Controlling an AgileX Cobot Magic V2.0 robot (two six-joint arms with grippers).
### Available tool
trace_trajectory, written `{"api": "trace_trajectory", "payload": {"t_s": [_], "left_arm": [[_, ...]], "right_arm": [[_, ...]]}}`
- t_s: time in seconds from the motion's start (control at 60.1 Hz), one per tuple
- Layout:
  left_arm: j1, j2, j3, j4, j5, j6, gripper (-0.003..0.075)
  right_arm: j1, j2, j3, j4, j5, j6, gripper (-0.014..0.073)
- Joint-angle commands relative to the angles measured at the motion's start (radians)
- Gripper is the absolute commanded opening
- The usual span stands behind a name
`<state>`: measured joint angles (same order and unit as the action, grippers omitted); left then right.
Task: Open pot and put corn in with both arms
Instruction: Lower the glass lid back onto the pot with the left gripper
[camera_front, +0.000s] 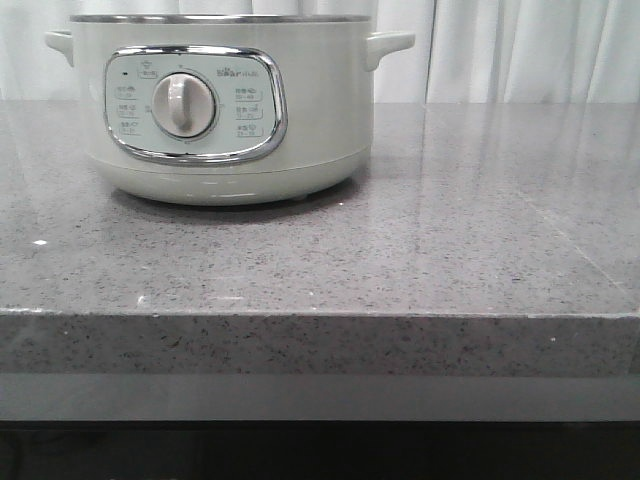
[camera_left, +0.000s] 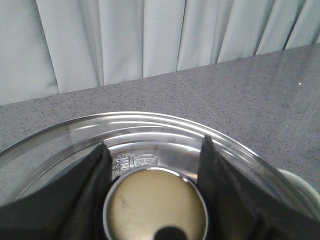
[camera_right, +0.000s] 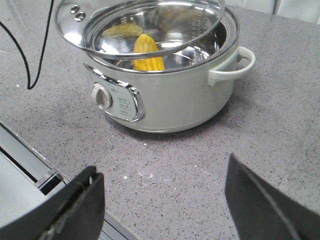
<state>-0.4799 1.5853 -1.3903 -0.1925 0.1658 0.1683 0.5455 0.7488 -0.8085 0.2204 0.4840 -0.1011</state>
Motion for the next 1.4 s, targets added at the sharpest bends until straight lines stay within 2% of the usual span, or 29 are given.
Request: {"api": "trace_trajectory", "payload": {"t_s": [0.0, 0.316, 0.549, 0.998, 1.38], "left_arm": [[0.000, -0.032, -0.062, -0.003, -0.151, -0.002, 0.0239], [0.000, 0.024, -0.065, -0.020, -0.174, -0.004, 0.0239], [-0.002, 0.033, -0.065, -0.095, -0.152, -0.004, 0.0239], [-0.002, 0.033, -0.065, -0.147, -0.126, -0.004, 0.0239], [-0.002, 0.045, -0.065, -0.150, -0.143, -0.004, 0.0239]], "right_arm": [[0.000, -0.006, -0.027, -0.004, -0.070, -0.013, 0.0530], [0.000, -0.006, -0.027, -0.004, -0.070, -0.013, 0.0530], [0.000, -0.006, -0.027, -0.004, -0.070, -0.013, 0.0530], [0.000, -0.006, -0.027, -0.004, -0.070, -0.013, 0.0530], [0.000, -0.006, -0.027, -0.004, -0.070, -0.013, 0.0530]]}}
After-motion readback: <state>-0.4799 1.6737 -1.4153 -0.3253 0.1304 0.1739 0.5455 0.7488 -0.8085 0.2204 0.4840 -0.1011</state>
